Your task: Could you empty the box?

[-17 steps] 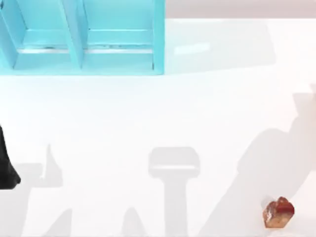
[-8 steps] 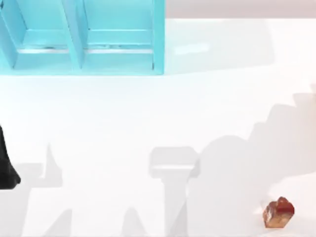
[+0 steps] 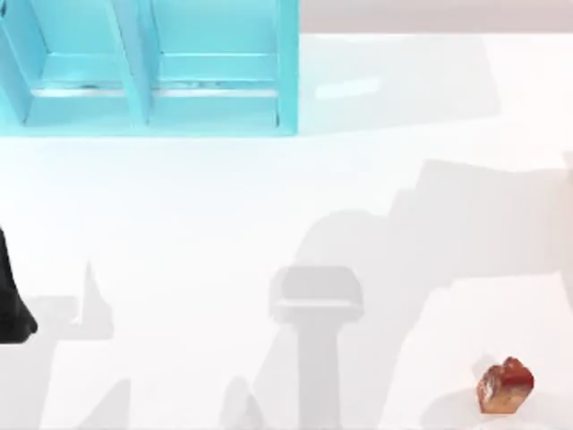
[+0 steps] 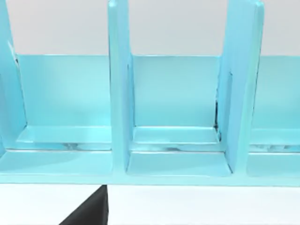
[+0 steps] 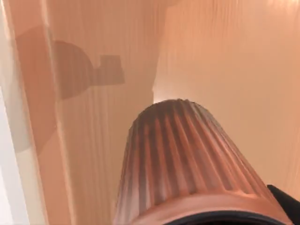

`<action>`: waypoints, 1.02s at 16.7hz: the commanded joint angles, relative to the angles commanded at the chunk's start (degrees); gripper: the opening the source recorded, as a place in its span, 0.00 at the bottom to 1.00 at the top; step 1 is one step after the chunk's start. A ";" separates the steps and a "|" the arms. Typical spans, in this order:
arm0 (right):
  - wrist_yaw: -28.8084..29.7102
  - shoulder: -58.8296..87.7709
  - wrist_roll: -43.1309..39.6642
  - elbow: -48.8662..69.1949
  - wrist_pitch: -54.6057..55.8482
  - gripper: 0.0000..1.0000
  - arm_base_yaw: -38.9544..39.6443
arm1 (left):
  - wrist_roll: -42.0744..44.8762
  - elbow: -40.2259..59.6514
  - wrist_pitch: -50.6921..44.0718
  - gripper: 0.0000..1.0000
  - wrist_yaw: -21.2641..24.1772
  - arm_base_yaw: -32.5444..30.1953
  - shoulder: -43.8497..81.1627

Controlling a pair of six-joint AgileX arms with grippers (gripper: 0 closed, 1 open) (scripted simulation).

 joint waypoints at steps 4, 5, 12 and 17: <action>1.43 2.78 14.26 -0.05 3.82 0.00 14.10 | 0.00 0.00 0.00 1.00 0.00 0.00 0.00; 1.90 3.62 18.28 -0.18 4.83 0.00 18.18 | 0.00 0.00 0.00 1.00 0.00 0.00 0.00; 3.66 8.40 34.24 -2.05 9.25 0.00 34.13 | 0.00 0.00 0.00 1.00 0.00 0.00 0.00; 3.39 8.36 34.37 -2.19 9.34 0.00 34.03 | 0.00 0.00 0.00 1.00 0.00 0.00 0.00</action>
